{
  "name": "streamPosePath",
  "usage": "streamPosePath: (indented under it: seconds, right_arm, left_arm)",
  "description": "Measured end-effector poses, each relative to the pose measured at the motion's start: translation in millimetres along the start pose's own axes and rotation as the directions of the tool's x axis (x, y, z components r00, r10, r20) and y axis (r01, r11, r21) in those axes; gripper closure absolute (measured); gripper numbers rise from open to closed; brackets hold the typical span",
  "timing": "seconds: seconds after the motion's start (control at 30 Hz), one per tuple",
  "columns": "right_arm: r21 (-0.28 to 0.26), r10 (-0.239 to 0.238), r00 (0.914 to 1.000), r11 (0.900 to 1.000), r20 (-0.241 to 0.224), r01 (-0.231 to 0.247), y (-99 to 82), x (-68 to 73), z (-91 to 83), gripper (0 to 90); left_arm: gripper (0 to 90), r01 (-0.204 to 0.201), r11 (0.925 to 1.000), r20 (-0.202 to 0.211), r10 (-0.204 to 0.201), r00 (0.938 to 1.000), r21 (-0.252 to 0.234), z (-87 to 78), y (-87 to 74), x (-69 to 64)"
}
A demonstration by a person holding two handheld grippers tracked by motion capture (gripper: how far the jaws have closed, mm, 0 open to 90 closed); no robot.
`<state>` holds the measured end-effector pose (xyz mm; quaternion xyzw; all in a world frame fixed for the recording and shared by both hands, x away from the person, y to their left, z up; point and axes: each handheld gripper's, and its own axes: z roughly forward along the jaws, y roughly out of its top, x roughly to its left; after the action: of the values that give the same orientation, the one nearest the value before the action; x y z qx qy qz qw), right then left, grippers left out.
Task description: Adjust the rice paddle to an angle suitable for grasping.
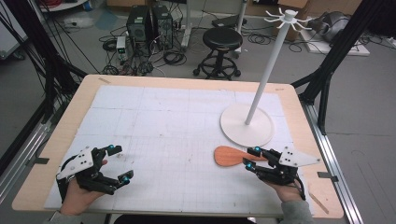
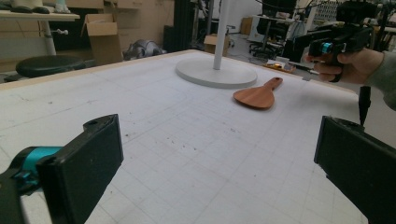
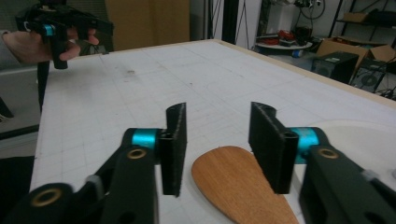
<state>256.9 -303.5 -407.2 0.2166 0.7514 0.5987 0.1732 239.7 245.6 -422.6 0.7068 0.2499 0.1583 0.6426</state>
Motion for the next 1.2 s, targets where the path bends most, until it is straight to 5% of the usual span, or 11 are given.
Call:
streamPosePath:
  seconds: [0.23, 0.43, 0.63, 0.9, 1.2]
  right_arm:
    - [0.018, 0.084, 0.9962, 0.9963, 0.025, -0.084, 1.8, -10.9, 5.3, 89.3]
    - [0.055, 0.133, 0.9901, 0.9892, 0.043, -0.136, 3.0, -18.1, 17.6, 89.5]
    - [0.123, 0.110, 0.9935, 0.9859, 0.031, -0.113, 5.0, -15.9, 34.4, 89.5]
    - [0.236, 0.108, 0.9918, 0.9641, 0.068, -0.121, 2.6, -21.8, 60.7, 89.5]
    - [0.263, 0.133, 0.9884, 0.9535, 0.072, -0.148, 1.7, -27.7, 73.0, 89.5]
  left_arm:
    - [1.8, 0.000, 1.0000, 0.001, 0.000, 1.0000, 0.010, 1.0, -0.7, 0.0]
    - [1.8, 0.003, 1.0000, -0.001, -0.003, 1.0000, 0.009, 0.4, -0.6, 0.8]
    - [1.8, 0.006, 0.9999, -0.001, -0.006, 1.0000, 0.013, 0.6, -0.9, 0.6]
    - [1.8, 0.012, 0.9999, -0.003, -0.012, 0.9999, 0.012, 0.4, -1.7, 0.5]
    - [1.8, 0.017, 0.9999, -0.015, -0.017, 0.9997, 0.001, -3.8, -1.5, 0.9]
